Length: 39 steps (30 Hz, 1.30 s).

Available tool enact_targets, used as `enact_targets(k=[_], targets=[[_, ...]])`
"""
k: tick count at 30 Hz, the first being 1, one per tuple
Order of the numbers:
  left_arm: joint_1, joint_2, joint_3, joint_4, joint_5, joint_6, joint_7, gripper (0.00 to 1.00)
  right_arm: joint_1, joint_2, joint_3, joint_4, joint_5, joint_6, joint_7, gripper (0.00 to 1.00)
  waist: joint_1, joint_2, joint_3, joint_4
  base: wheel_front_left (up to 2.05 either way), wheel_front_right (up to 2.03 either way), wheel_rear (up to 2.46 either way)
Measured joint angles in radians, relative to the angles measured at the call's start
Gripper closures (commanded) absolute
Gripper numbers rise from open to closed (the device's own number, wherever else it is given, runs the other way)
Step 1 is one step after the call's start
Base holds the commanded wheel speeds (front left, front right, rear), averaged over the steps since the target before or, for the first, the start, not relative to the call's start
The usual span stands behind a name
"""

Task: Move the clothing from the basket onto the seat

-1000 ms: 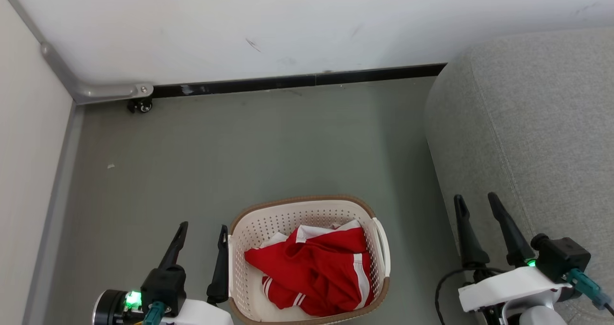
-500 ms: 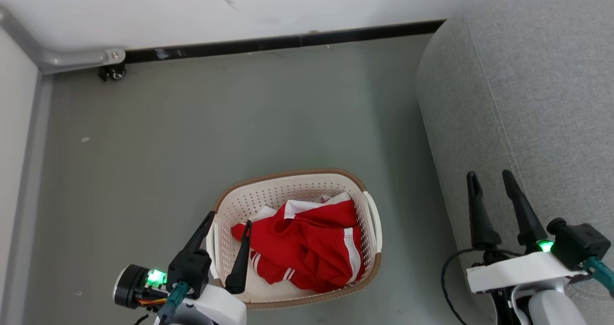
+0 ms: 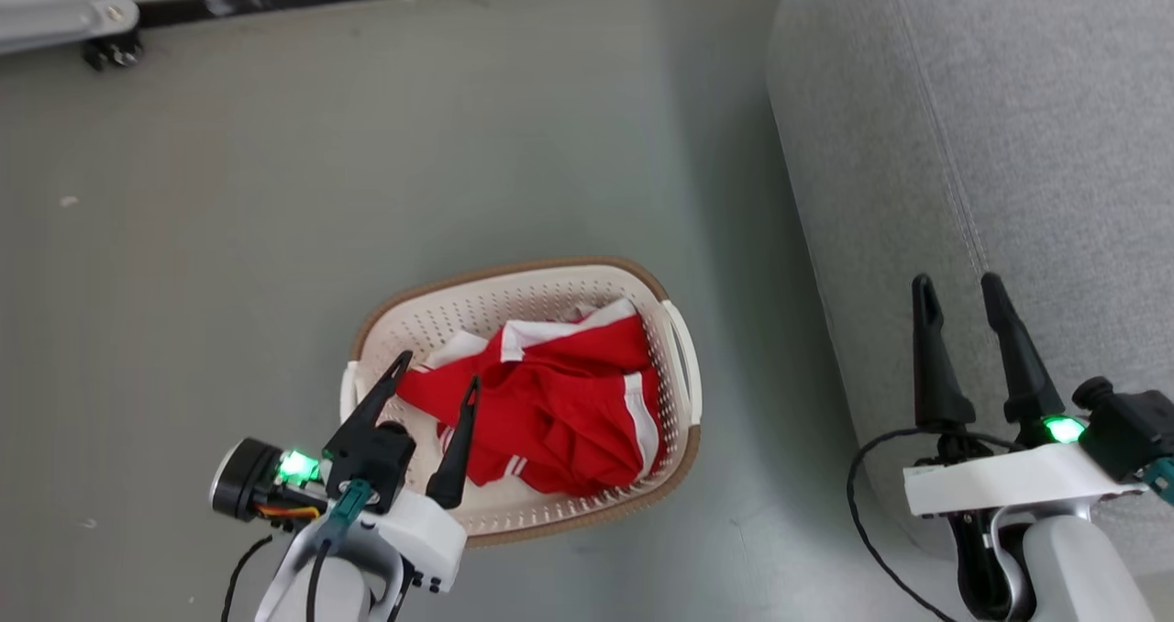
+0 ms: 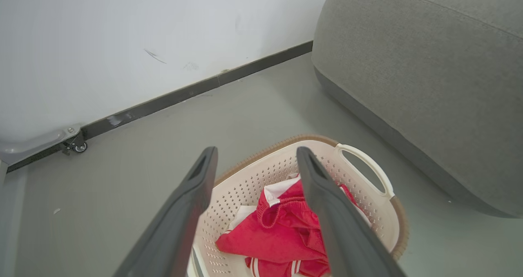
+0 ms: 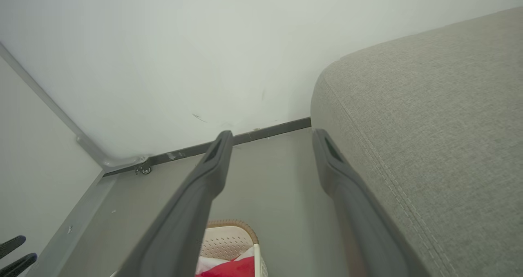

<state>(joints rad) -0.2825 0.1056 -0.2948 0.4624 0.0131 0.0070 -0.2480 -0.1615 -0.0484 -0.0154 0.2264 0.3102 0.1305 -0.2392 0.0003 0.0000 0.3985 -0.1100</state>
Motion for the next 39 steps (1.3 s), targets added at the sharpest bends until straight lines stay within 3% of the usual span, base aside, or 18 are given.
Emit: enact_targets(k=[39], targets=[[-0.304, 0.138, -0.058, 0.249, 0.143, -0.039, 0.024, 0.0, -0.216, 0.001, 0.084, -0.04, 0.17, 0.0, -0.009, 0.0, 0.0, 0.0, 0.346, -0.215, 0.0, 0.0, 0.0]])
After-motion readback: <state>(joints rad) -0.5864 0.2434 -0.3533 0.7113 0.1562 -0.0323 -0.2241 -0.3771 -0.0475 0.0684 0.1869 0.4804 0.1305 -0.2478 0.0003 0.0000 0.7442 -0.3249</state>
